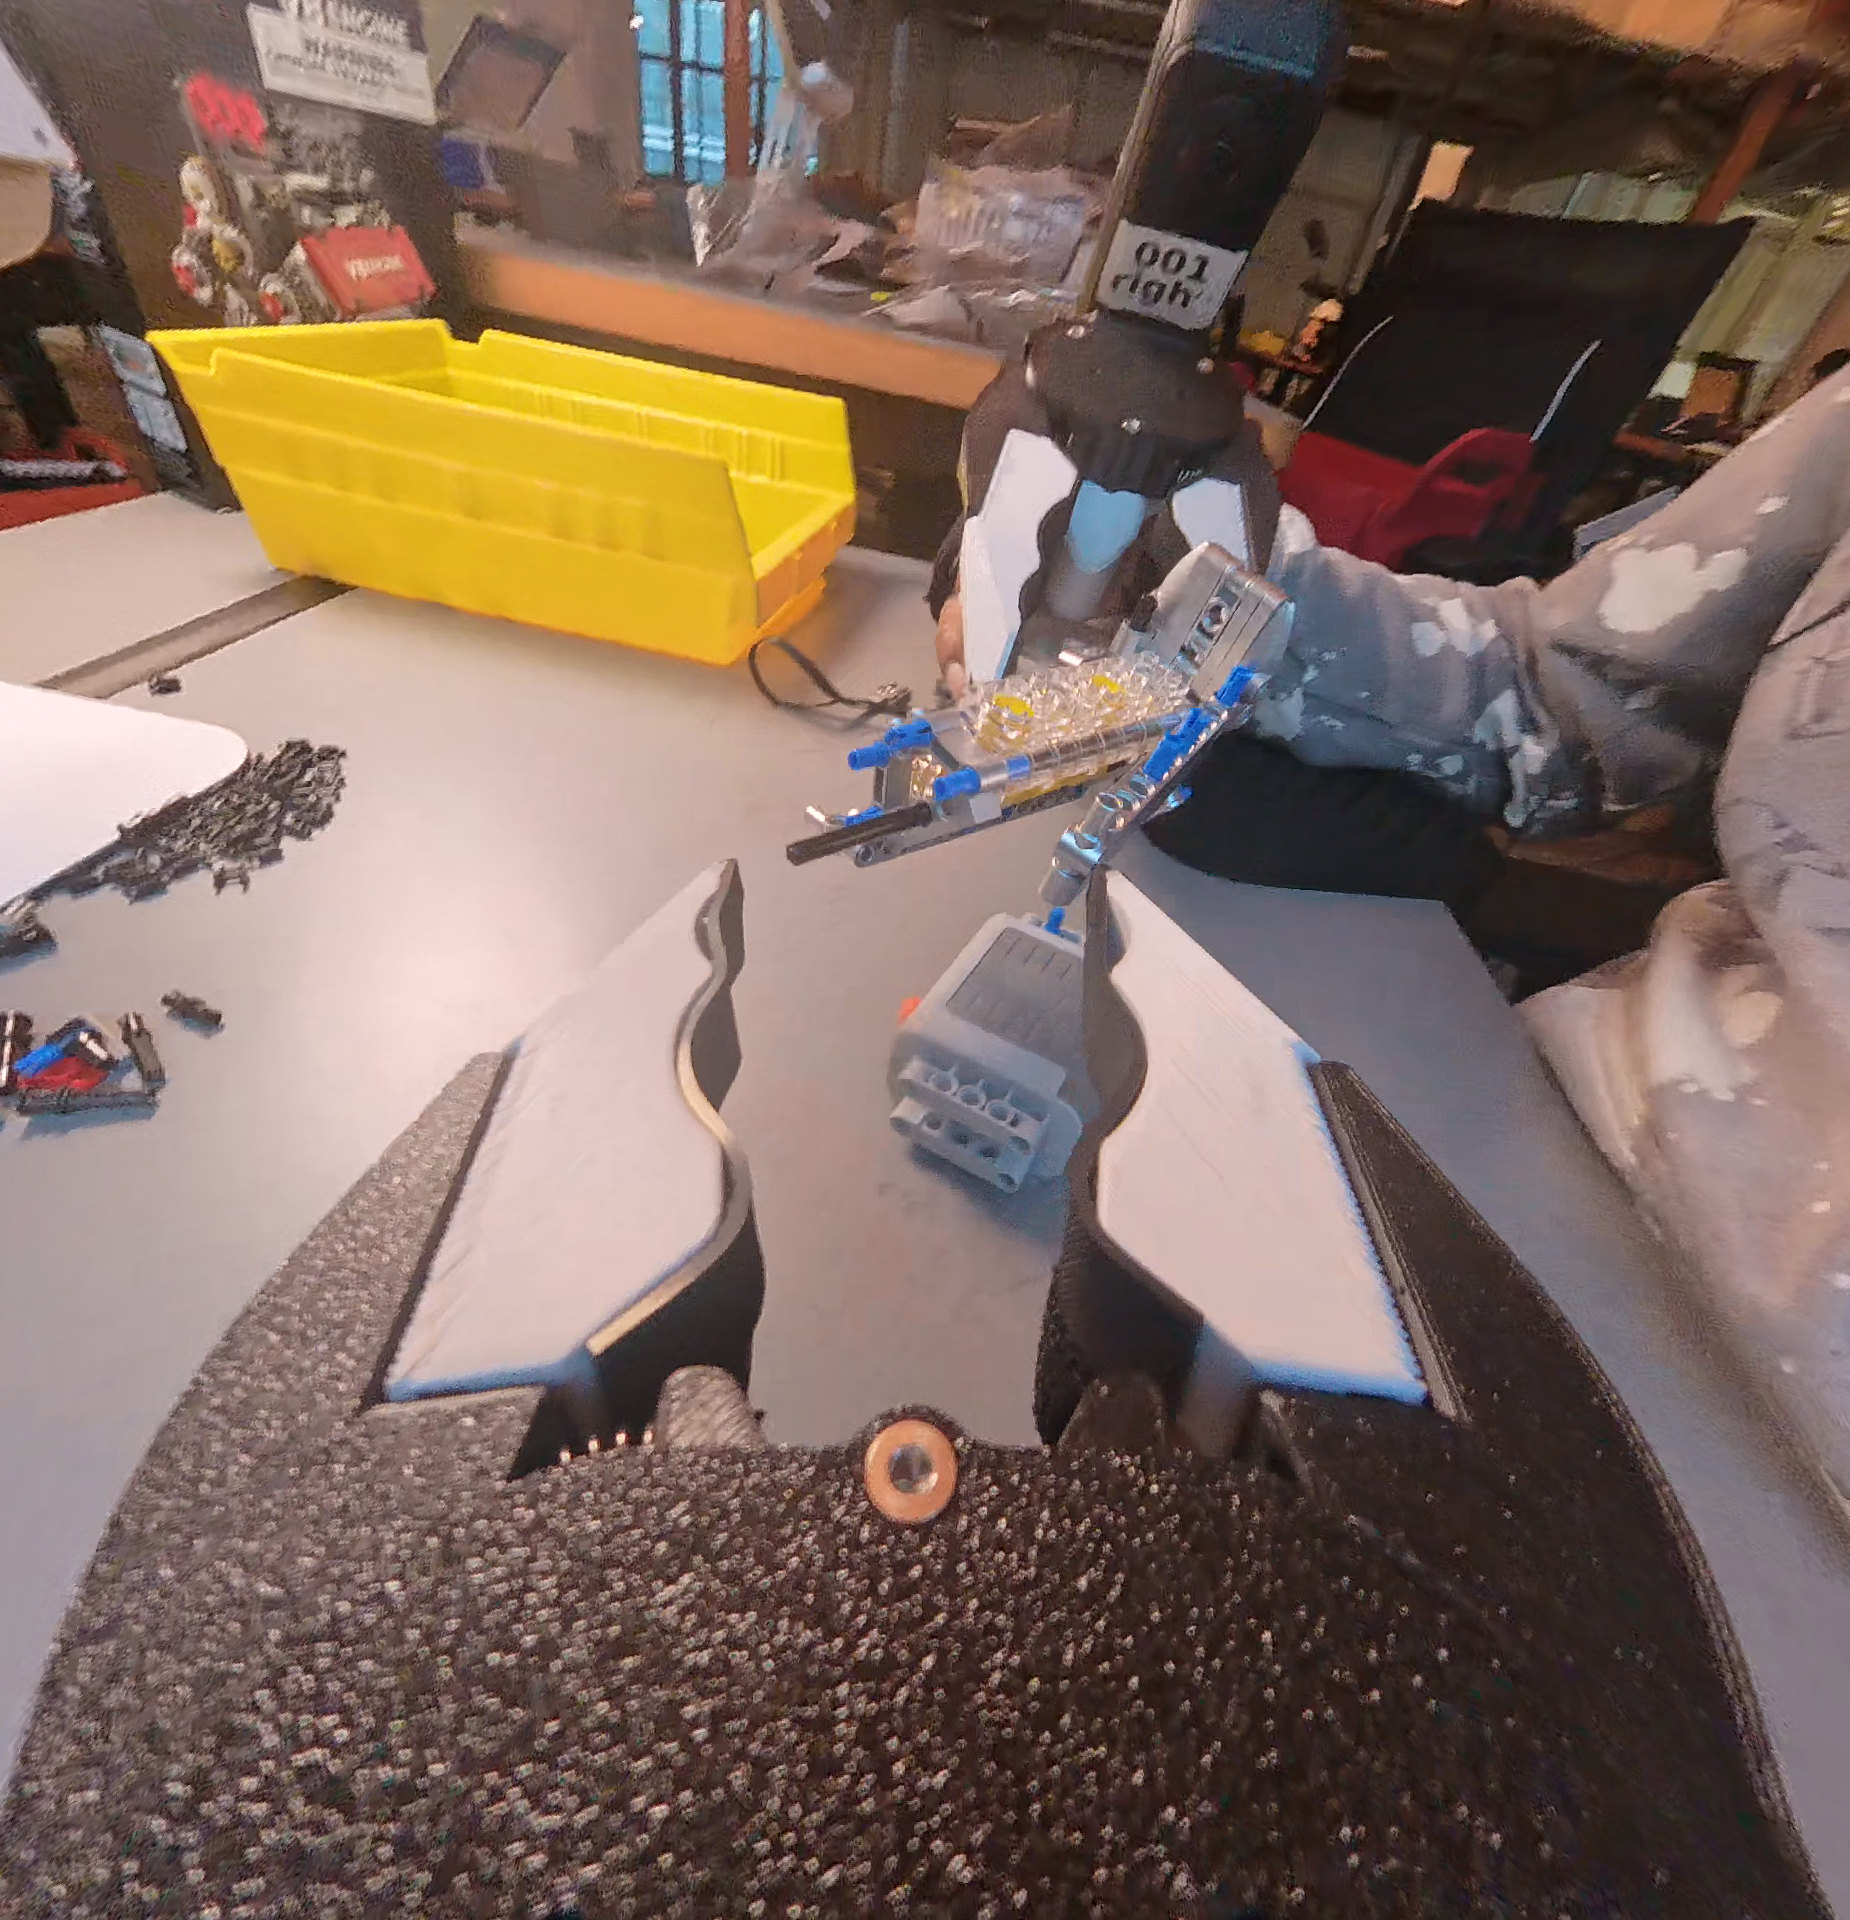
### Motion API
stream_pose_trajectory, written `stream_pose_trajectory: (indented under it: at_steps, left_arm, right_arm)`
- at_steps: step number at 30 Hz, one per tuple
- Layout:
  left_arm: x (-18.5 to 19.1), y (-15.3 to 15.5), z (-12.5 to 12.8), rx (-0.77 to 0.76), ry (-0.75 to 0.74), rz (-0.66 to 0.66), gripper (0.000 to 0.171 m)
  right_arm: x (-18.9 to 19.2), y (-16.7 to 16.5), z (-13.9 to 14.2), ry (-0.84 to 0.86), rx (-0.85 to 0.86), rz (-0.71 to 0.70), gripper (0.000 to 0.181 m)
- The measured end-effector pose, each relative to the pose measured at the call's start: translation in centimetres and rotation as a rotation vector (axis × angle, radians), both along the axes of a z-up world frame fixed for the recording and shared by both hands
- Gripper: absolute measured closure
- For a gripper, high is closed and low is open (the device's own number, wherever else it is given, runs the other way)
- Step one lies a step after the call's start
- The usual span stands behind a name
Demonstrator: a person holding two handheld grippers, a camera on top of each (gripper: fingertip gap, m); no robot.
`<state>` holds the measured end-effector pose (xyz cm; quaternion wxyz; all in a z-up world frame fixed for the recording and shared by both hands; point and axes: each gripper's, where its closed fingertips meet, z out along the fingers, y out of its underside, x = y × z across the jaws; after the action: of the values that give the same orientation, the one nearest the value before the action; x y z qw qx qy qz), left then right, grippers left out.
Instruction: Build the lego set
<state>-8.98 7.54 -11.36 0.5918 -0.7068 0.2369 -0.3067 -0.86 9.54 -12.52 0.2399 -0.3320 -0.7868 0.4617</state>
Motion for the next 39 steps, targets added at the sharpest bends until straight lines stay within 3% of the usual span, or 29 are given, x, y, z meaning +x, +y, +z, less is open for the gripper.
stream_pose_trajectory:
  at_steps: [9, 16, 19, 22, 25, 30, 35, 39]
  left_arm:
    - [-0.2, -1.7, 4.3, 0.085, -0.059, -0.087, 0.122]
    - [5.4, -3.0, -1.1, -0.170, 0.376, -0.444, 0.108]
    - [6.6, -2.9, -3.7, -0.216, 0.601, -0.510, 0.106]
    - [6.9, -1.8, -5.1, -0.187, 0.729, -0.477, 0.105]
    - [6.5, -1.0, -5.5, -0.152, 0.751, -0.409, 0.116]
    - [5.3, -0.9, -5.1, -0.125, 0.735, -0.310, 0.117]
    - [4.6, -0.7, -5.1, -0.110, 0.718, -0.257, 0.117]
    - [5.0, -0.1, -5.4, -0.113, 0.702, -0.267, 0.117]
  right_arm:
    - [-0.8, -2.4, -1.3, -0.034, 0.189, 0.083, 0.129]
    - [-1.2, -4.3, -2.0, -0.146, 0.518, 0.263, 0.129]
    - [-0.7, -4.4, -2.0, -0.155, 0.608, 0.310, 0.129]
    - [-0.5, -3.4, -3.0, -0.151, 0.662, 0.276, 0.128]
    - [-0.8, -2.2, -3.3, -0.112, 0.606, 0.158, 0.128]
    - [-0.9, -0.4, -1.4, 0.030, 0.446, -0.057, 0.129]
    - [0.8, 1.4, -1.1, -0.005, 0.244, -0.174, 0.122]
    - [2.0, 0.8, -3.4, -0.118, 0.231, -0.189, 0.122]
